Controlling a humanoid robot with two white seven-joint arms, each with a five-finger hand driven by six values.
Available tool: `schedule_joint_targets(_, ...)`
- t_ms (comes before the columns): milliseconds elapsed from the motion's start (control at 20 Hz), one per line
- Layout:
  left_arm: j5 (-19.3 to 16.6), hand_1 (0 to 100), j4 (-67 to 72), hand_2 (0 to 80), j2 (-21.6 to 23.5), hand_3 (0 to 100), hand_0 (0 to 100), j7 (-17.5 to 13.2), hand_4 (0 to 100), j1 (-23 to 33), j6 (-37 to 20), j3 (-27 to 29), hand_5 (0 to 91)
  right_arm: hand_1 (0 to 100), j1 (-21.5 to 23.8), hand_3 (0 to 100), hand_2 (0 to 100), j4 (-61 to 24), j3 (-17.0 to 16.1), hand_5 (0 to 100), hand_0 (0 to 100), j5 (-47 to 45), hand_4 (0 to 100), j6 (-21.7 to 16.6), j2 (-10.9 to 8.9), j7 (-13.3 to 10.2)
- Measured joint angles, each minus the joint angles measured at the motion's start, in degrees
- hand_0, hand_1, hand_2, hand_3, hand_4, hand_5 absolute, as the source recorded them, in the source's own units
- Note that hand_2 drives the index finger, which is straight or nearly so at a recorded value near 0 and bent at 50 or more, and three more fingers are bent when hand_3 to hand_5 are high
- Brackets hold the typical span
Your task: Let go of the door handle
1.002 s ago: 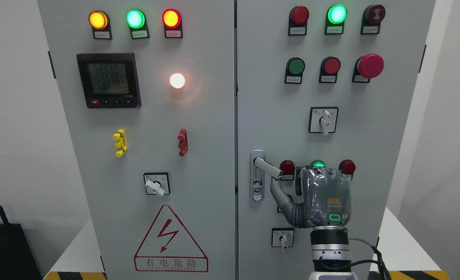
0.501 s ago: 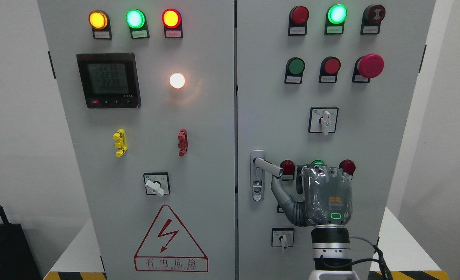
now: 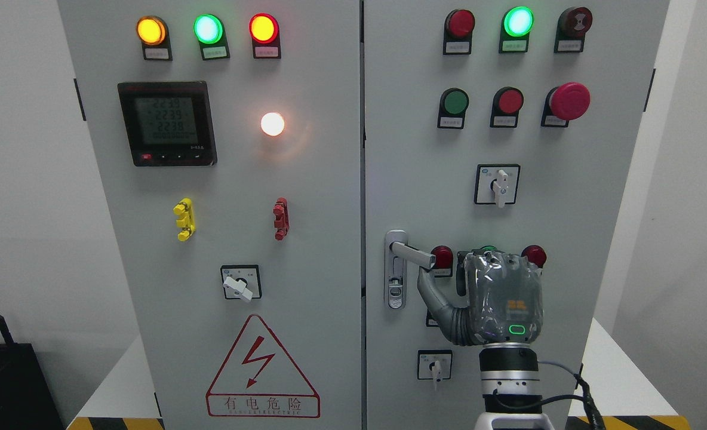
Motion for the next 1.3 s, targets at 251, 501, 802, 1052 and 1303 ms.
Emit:
schedule_joint_targets(251, 0.0, 39, 0.0, 0.0, 0.0, 0, 12, 0.0, 0, 0.0, 0.0, 0.0, 0.0, 16, 0.0, 100, 93, 0.0, 0.0, 98, 41, -0.5, 95, 0.0, -0.1, 0.0)
schedule_joint_targets(501, 0.0, 39, 0.0, 0.0, 0.0, 0, 12, 0.0, 0, 0.0, 0.0, 0.0, 0.0, 16, 0.4, 100, 94, -0.1, 0.1, 98, 41, -1.1, 95, -0.1, -0.2, -0.5)
schedule_joint_targets(802, 0.0, 39, 0.0, 0.0, 0.0, 0, 12, 0.0, 0, 0.0, 0.0, 0.0, 0.0, 16, 1.9, 100, 93, -0.8, 0.4, 98, 42, -1.3, 95, -1.2, -0.24, -0.8)
schedule_joint_targets(1052, 0.0, 39, 0.0, 0.0, 0.0, 0, 12, 0.0, 0, 0.0, 0.0, 0.0, 0.0, 16, 4.5, 100, 88, -2.6, 0.7, 97, 42, -2.2, 95, -4.2, -1.26, -2.4)
schedule_joint_targets(1303, 0.0, 39, 0.0, 0.0, 0.0, 0, 12, 0.0, 0, 0.0, 0.0, 0.0, 0.0, 16, 9.0, 93, 59, -5.6, 1.1, 74, 42, -6.6, 80, -10.2, -4.33, -6.5)
